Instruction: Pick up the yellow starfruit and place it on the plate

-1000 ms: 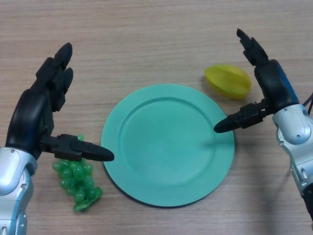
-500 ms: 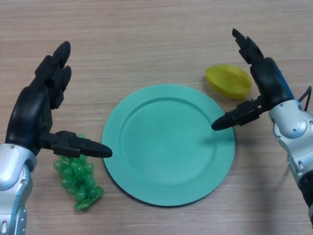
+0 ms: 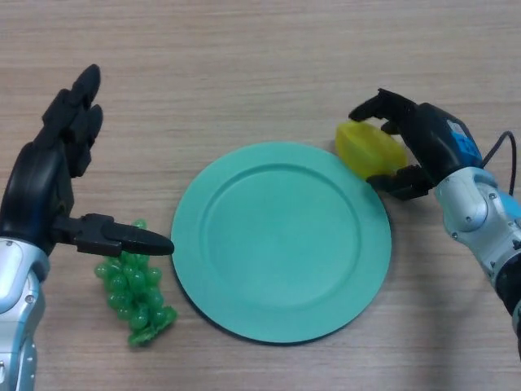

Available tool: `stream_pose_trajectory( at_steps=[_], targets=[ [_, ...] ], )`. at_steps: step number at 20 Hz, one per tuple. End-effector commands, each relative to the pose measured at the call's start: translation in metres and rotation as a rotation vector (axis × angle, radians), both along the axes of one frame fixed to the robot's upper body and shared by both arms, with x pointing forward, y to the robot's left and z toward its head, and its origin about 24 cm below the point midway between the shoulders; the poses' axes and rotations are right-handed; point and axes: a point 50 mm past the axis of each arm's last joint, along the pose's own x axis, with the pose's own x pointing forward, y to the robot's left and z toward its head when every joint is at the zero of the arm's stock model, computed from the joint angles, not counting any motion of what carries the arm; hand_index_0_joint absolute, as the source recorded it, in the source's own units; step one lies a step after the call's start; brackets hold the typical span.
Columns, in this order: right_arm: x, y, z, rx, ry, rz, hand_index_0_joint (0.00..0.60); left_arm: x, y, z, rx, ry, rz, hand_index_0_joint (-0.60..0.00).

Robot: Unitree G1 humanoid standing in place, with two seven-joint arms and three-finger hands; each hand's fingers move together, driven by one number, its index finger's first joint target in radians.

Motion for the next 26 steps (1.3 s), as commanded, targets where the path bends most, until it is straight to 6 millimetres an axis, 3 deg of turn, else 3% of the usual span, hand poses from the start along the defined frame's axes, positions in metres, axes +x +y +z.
stream_pose_trajectory(
  at_steps=[1, 8, 15, 18, 23, 26],
  targets=[
    [0.013, -0.005, 0.051, 0.103, -0.21, 0.007, 0.6, -0.001, 0.016, 0.044, 0.038, -0.247, 0.043, 0.0],
    [0.014, -0.009, 0.065, 0.178, -0.235, 0.012, 0.6, -0.002, 0.012, 0.045, 0.038, -0.248, 0.034, 0.0],
    [0.0, 0.003, 0.087, 0.314, -0.278, 0.096, 0.6, -0.001, 0.005, 0.05, 0.032, -0.269, 0.017, 0.0],
    [-0.014, 0.017, 0.082, 0.406, -0.208, 0.141, 0.6, -0.001, 0.004, 0.051, 0.027, -0.272, 0.005, 0.0],
    [-0.037, 0.038, 0.061, 0.247, -0.208, 0.199, 0.6, -0.004, 0.002, 0.051, 0.015, -0.28, -0.003, 0.0],
    [-0.048, 0.047, 0.048, 0.274, -0.162, 0.215, 0.6, -0.005, 0.0, 0.051, 0.017, -0.275, -0.009, 0.0]
  ],
)
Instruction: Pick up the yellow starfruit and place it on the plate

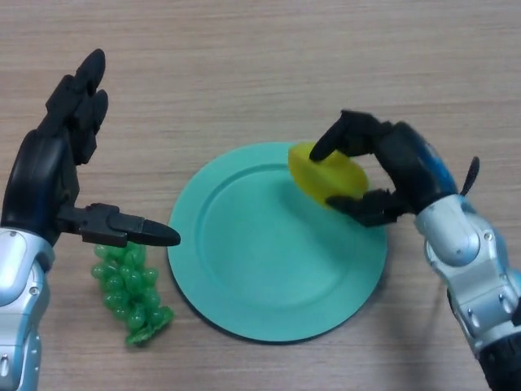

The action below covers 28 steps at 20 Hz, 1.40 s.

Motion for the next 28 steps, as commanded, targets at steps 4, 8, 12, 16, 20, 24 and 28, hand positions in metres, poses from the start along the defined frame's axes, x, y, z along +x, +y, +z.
stream_pose_trajectory(
  at_steps=[4, 8, 12, 16, 20, 24, 28],
  targets=[
    [-0.012, 0.013, 0.019, -0.115, -0.203, 0.076, 0.6, -0.009, 0.006, 0.044, 0.029, -0.234, 0.017, 0.0],
    [-0.016, 0.011, 0.02, 0.003, -0.142, 0.017, 0.45, -0.013, 0.002, 0.043, 0.023, -0.211, -0.005, 0.0],
    [-0.02, 0.006, 0.031, 0.037, -0.121, -0.025, 0.0, -0.02, -0.005, 0.047, 0.041, -0.221, -0.021, 0.0],
    [-0.027, 0.006, 0.044, 0.11, -0.121, -0.014, 0.0, -0.026, -0.008, 0.053, 0.025, -0.248, -0.026, 0.0],
    [-0.036, -0.012, 0.065, 0.197, -0.132, -0.05, 0.0, -0.03, -0.02, 0.049, 0.02, -0.202, -0.056, 0.0],
    [-0.051, -0.034, 0.077, 0.343, -0.121, -0.035, 0.0, -0.038, -0.021, 0.049, -0.009, -0.211, -0.066, 0.0],
    [-0.076, -0.036, 0.084, 0.424, -0.122, 0.045, 0.0, -0.047, -0.02, 0.053, -0.028, -0.231, -0.069, 0.0]
  ],
)
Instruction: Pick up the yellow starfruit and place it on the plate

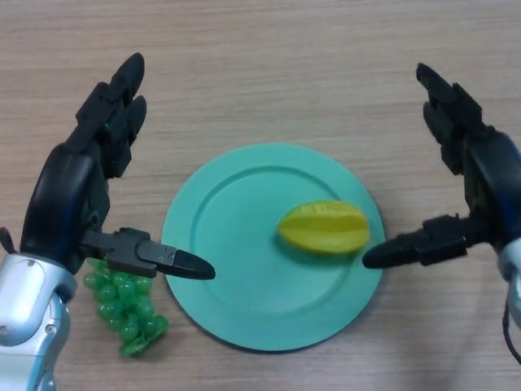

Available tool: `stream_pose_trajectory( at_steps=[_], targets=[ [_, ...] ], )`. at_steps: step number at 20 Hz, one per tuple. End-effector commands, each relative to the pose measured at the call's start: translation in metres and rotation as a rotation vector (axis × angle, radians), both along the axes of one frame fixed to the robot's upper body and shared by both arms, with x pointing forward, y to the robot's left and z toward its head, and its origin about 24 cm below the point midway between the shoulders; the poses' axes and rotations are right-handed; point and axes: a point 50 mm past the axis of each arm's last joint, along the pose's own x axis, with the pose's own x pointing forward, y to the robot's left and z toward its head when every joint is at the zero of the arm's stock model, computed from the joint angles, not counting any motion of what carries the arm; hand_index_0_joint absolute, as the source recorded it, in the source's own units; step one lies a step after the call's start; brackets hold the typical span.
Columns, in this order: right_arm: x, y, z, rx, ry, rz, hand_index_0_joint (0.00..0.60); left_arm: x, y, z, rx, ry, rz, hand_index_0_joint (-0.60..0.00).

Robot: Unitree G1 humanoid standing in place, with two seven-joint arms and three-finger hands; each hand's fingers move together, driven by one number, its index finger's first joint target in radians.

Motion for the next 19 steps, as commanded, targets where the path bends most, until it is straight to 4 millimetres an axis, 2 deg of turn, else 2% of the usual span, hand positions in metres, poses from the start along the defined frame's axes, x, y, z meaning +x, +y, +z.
stream_pose_trajectory(
  at_steps=[1, 4, 7, 10, 14, 19],
  targets=[
    [-0.016, -0.001, 0.041, 0.062, -0.207, 0.046, 0.0, -0.009, 0.012, 0.036, -0.013, -0.195, 0.023, 0.0],
    [-0.024, -0.004, 0.046, 0.052, -0.225, 0.018, 0.0, -0.009, 0.015, 0.034, -0.006, -0.193, 0.024, 0.0],
    [-0.028, -0.005, 0.049, 0.043, -0.244, 0.029, 0.0, -0.009, 0.012, 0.041, 0.019, -0.204, 0.009, 0.0],
    [-0.029, -0.007, 0.046, 0.056, -0.239, 0.039, 0.0, -0.009, 0.01, 0.042, 0.041, -0.201, -0.002, 0.0],
    [-0.033, -0.006, 0.048, 0.054, -0.225, 0.064, 0.0, -0.017, 0.008, 0.047, -0.005, -0.234, 0.0, 0.0],
    [-0.034, -0.011, 0.049, 0.044, -0.229, 0.058, 0.0, -0.018, 0.003, 0.048, -0.038, -0.221, -0.024, 0.0]
  ],
)
